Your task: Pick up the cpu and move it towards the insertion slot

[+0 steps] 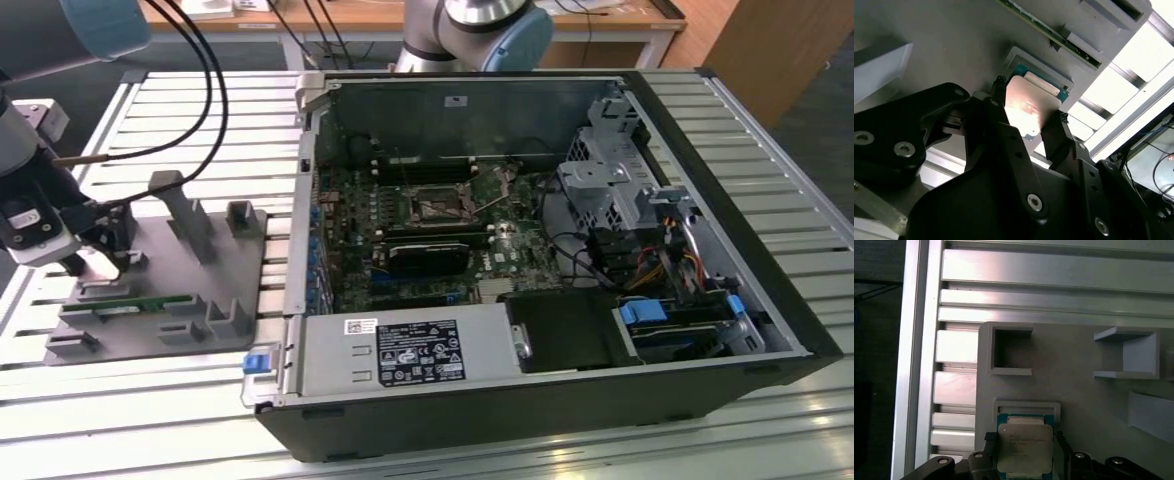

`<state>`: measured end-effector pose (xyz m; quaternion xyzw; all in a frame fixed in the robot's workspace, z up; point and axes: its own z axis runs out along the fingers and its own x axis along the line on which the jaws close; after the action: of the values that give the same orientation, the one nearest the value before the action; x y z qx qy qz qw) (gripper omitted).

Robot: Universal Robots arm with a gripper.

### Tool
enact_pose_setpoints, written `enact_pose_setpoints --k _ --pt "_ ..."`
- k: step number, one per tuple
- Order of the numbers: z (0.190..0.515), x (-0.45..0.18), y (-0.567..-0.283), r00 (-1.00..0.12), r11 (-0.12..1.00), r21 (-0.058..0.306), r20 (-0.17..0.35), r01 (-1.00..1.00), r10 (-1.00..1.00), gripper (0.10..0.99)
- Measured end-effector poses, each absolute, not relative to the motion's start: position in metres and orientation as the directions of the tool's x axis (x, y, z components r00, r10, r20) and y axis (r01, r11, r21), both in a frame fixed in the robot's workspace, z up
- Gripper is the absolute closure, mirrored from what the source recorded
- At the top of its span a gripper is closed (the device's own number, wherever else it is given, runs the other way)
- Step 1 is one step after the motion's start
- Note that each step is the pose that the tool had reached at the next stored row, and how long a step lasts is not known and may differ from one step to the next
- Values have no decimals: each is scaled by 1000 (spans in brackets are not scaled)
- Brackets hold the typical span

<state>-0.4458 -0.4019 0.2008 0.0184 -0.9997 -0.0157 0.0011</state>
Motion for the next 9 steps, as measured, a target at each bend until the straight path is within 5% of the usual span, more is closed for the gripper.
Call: enact_pose_setpoints --k 9 --pt "204 -446 -402 -999 999 32 1 -37 -37 553"
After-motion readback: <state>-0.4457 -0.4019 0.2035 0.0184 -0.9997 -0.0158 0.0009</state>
